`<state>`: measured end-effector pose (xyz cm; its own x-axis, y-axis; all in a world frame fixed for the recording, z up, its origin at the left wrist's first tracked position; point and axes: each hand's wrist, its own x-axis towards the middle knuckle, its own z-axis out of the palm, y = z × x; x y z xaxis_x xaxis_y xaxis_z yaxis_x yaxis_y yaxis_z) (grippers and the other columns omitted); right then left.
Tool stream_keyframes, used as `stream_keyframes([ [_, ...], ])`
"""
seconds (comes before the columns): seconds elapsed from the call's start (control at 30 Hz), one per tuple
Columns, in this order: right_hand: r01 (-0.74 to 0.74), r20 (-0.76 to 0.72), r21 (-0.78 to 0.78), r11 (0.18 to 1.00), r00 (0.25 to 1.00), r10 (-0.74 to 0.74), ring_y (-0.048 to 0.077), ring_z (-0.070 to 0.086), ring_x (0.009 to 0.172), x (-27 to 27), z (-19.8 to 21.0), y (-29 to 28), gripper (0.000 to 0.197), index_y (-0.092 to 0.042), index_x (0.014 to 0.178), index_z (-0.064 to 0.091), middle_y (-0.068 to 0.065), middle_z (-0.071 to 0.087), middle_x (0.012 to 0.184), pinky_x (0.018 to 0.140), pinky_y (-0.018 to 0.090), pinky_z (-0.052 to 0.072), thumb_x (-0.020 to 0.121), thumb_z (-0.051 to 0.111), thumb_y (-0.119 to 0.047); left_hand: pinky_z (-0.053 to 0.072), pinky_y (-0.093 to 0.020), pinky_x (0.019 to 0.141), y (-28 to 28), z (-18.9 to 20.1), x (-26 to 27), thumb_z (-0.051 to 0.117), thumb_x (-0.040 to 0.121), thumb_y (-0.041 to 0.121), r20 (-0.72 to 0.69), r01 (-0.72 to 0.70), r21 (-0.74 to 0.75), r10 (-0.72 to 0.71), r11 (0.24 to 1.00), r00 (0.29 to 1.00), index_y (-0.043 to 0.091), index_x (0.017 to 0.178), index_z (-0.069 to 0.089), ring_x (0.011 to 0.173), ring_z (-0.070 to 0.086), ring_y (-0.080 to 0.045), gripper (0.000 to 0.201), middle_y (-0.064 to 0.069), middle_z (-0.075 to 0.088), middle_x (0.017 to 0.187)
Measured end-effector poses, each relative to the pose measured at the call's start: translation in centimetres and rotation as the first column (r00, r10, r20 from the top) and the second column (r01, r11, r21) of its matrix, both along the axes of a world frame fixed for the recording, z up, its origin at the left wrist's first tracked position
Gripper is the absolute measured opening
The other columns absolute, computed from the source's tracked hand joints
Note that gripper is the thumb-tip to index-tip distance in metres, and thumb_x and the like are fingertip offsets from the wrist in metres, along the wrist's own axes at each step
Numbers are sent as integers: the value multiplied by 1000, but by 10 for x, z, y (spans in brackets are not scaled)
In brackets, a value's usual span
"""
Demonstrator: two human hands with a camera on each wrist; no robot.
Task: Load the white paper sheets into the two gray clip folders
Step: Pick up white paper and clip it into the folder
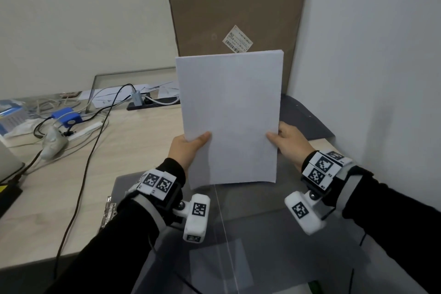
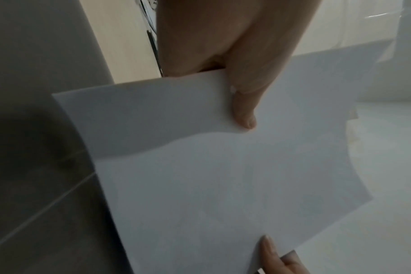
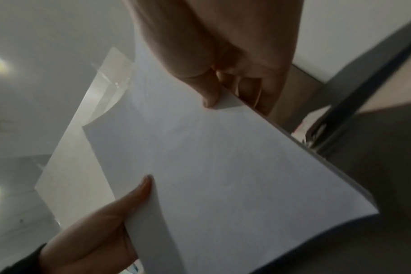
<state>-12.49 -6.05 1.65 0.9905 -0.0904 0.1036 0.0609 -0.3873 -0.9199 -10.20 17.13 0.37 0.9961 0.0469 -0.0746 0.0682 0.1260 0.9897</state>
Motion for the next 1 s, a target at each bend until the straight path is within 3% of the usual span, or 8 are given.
stream_keyframes([
  [0.17, -2, -148, -40, 999, 989, -4, 33, 65, 103, -9, 13, -29, 26, 1, 115, 62, 17, 67, 115, 93, 48, 51, 92, 54, -7, 54, -37, 86, -2, 3, -4, 66, 84, 17, -133, 215, -3, -214, 977, 968, 0, 116, 61, 94, 66, -28, 36, -15, 68, 111],
  [0.27, -16, -341, 29, 999, 940, 25, 21, 64, 78, -21, -1, -50, 14, -4, 102, 63, 10, 69, 95, 69, 29, 55, 94, 51, -6, 53, -36, 85, 0, -2, -8, 58, 90, 15, -218, 347, 150, -311, 926, 925, 0, 120, 57, 102, 63, -29, 34, -15, 66, 118],
  [0.5, -119, -631, 32, 992, 768, 112, 8, 47, 53, -51, -41, -76, 19, -13, 84, 58, 3, 58, 72, 53, 17, 48, 97, 46, -8, 52, -18, 53, -6, -41, -38, 50, 93, 4, -357, 501, 295, -392, 814, 848, 7, 90, 62, 65, 62, -15, 13, -8, 66, 85],
  [0.57, -161, -676, 42, 986, 722, 147, 9, 53, 59, -58, -49, -77, 17, -9, 89, 58, 8, 62, 84, 58, 18, 49, 98, 44, -6, 50, -17, 49, -9, -52, -47, 50, 93, 3, -387, 515, 303, -390, 802, 835, 6, 90, 62, 66, 60, -16, 13, -9, 65, 86],
  [0.7, -180, -710, 30, 983, 689, 148, 2, 54, 36, -69, -52, -76, 21, -4, 82, 55, 0, 63, 55, 35, 12, 41, 98, 41, -1, 51, -19, 52, -13, -66, -63, 50, 93, 2, -433, 501, 302, -351, 811, 830, 3, 91, 62, 63, 60, -15, 13, -11, 65, 85],
  [0.83, -110, -703, 40, 993, 703, 106, 17, 66, 79, -66, -54, -79, 12, -6, 98, 60, 9, 68, 96, 69, 27, 57, 96, 51, -13, 53, -43, 86, -14, -65, -68, 53, 91, 4, -452, 487, 336, -315, 806, 834, -2, 101, 62, 86, 61, -28, 14, -19, 66, 101],
  [0.93, -55, -702, -7, 998, 711, 34, 17, 65, 76, -66, -61, -81, 10, -11, 85, 57, 7, 68, 89, 80, 31, 55, 94, 53, -9, 52, -44, 89, -19, -60, -70, 55, 89, 5, -446, 478, 444, -275, 758, 852, 2, 89, 62, 84, 61, -29, 7, -17, 66, 94],
  [1.0, -28, -705, -19, 999, 709, 7, 14, 65, 68, -67, -66, -83, 14, -12, 79, 56, 6, 67, 82, 73, 28, 56, 92, 56, -8, 50, -41, 91, -17, -59, -64, 58, 86, 11, -353, 419, 644, -236, 640, 905, 4, 93, 62, 88, 60, -27, 10, -13, 64, 96],
])
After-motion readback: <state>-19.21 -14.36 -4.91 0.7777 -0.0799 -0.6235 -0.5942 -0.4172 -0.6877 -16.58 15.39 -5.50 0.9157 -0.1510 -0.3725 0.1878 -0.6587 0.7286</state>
